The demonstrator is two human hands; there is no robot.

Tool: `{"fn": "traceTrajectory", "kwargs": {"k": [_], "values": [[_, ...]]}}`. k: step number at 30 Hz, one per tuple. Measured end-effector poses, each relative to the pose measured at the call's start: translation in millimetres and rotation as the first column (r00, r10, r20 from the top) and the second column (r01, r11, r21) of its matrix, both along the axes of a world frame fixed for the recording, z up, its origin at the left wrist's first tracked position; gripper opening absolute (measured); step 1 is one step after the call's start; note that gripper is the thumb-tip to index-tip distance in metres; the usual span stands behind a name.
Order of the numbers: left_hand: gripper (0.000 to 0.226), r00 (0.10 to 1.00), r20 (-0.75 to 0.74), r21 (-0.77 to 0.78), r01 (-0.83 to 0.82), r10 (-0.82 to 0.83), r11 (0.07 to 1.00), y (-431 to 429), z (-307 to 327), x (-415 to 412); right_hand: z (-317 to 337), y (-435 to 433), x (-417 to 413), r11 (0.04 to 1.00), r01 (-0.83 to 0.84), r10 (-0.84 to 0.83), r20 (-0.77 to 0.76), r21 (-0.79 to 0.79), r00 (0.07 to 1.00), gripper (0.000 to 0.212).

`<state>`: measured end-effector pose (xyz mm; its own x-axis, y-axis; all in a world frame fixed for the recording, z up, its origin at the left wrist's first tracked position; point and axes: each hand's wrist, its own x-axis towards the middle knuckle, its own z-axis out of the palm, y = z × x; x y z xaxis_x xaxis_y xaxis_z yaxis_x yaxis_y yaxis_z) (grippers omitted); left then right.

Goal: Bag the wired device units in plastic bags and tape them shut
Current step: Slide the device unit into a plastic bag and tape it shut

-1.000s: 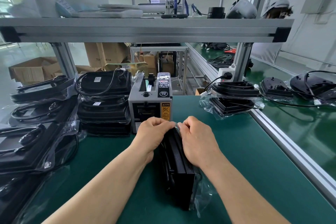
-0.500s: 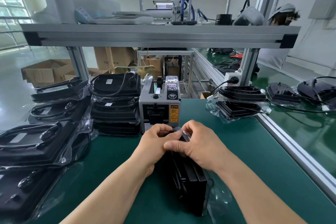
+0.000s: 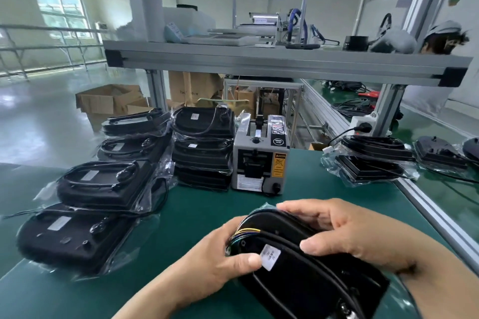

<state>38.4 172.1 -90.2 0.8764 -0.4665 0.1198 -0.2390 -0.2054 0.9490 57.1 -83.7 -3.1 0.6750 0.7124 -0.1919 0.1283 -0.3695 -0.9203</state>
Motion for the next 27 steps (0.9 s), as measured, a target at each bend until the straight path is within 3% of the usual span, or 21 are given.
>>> {"fn": "traceTrajectory", "kwargs": {"k": [2,5,7,10,12,14,16,18,21,27], "values": [[0.063,0.991,0.051,-0.087,-0.118,0.123,0.989,7,11,-12,3,9,1,0.997,-0.038,0.039,-0.009,0.073,0.999,0.050],[0.044,0.929,0.037,-0.221,-0.352,0.369,0.909,24,33,-22,15,25,8,0.973,0.085,-0.090,0.014,0.213,0.996,0.059],[0.043,0.871,0.016,-0.287,-0.466,0.490,0.837,42,54,-24,25,37,15,0.897,0.232,-0.238,-0.031,0.377,0.971,0.072],[0.047,0.753,-0.056,-0.396,-0.620,0.656,0.677,82,86,-21,29,64,22,0.755,0.399,-0.383,-0.144,0.520,0.912,0.064],[0.039,0.677,-0.094,-0.436,-0.687,0.730,0.581,110,107,-14,21,94,21,0.758,0.388,-0.350,-0.176,0.524,0.920,0.066],[0.024,0.603,-0.101,-0.463,-0.733,0.791,0.499,137,122,-4,16,133,17,0.785,0.297,-0.235,-0.183,0.544,0.955,0.055],[0.017,0.556,-0.096,-0.455,-0.763,0.826,0.460,162,130,8,18,172,22,0.775,0.265,-0.222,-0.146,0.574,0.964,0.051],[0.016,0.551,-0.114,-0.411,-0.784,0.826,0.466,183,132,21,21,207,36,0.775,0.272,-0.267,-0.095,0.570,0.959,0.063],[0.025,0.538,-0.206,-0.305,-0.829,0.817,0.469,209,126,42,26,246,54,0.779,0.303,-0.306,-0.089,0.549,0.948,0.034],[0.042,0.427,-0.253,-0.132,-0.904,0.868,0.406,252,105,82,7,288,87,0.815,0.376,-0.330,-0.181,0.440,0.927,0.019]]}}
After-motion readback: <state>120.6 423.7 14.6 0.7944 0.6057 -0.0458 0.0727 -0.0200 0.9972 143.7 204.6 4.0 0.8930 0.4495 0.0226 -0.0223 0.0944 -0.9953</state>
